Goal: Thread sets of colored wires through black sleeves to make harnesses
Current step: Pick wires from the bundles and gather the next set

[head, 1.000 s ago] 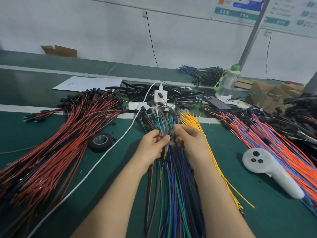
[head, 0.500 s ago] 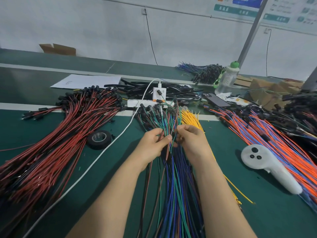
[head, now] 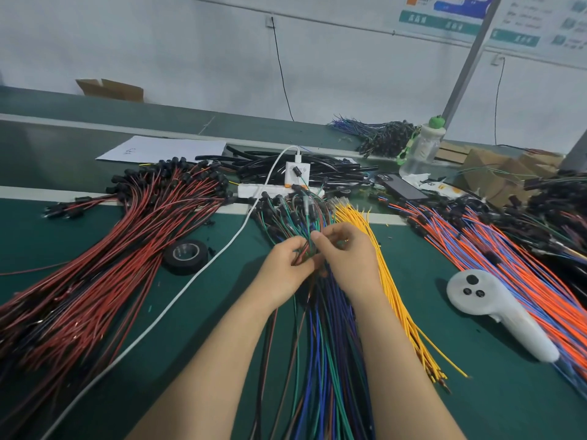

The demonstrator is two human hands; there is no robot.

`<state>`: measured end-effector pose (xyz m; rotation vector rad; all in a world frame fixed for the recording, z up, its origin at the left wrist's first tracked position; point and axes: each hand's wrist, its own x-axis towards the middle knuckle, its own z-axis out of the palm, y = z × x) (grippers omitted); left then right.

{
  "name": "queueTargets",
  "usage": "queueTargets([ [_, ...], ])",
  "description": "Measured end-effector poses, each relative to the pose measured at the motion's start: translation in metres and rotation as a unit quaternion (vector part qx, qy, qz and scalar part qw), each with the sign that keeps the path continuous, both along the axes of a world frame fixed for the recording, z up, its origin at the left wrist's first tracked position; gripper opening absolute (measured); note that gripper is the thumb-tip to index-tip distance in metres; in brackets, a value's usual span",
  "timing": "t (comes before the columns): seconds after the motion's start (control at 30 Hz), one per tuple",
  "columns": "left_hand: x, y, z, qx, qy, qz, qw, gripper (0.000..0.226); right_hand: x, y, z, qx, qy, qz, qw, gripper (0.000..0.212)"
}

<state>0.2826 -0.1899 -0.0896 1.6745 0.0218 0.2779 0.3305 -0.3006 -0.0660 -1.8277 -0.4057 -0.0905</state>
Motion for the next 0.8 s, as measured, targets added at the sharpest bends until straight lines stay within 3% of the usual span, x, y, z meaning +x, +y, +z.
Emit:
queueTargets([
  [0.13, 0.002, -0.001, -0.003, 0.000, -0.005, 0.024, 1.000, 0.020, 0.005, -0.002, -0.001, -0.007, 0.014, -0.001, 1.000, 0.018],
  [0.3, -0.002, -0.004, 0.004, -0.186, 0.068, -0.007, 0.980, 0.012, 0.006, -0.004, -0.002, 0.144, 0.098, 0.034, 0.984, 0.018],
  [0.47, -0.003, -0.004, 0.009, -0.244, 0.107, 0.003, 0.964, 0.010, 0.006, -0.004, -0.001, 0.203, 0.154, 0.052, 0.966, 0.016],
  [0.57, -0.003, -0.003, 0.008, -0.234, 0.101, -0.009, 0.967, 0.010, 0.004, -0.001, -0.001, 0.186, 0.145, 0.041, 0.971, 0.016],
  [0.7, -0.003, -0.002, 0.008, -0.155, 0.086, 0.018, 0.984, 0.015, 0.007, -0.008, -0.001, 0.172, 0.155, 0.045, 0.972, 0.020],
  [0.8, -0.003, -0.001, 0.007, -0.098, 0.081, 0.045, 0.991, 0.017, 0.009, -0.012, -0.003, 0.104, 0.149, 0.023, 0.983, 0.021],
])
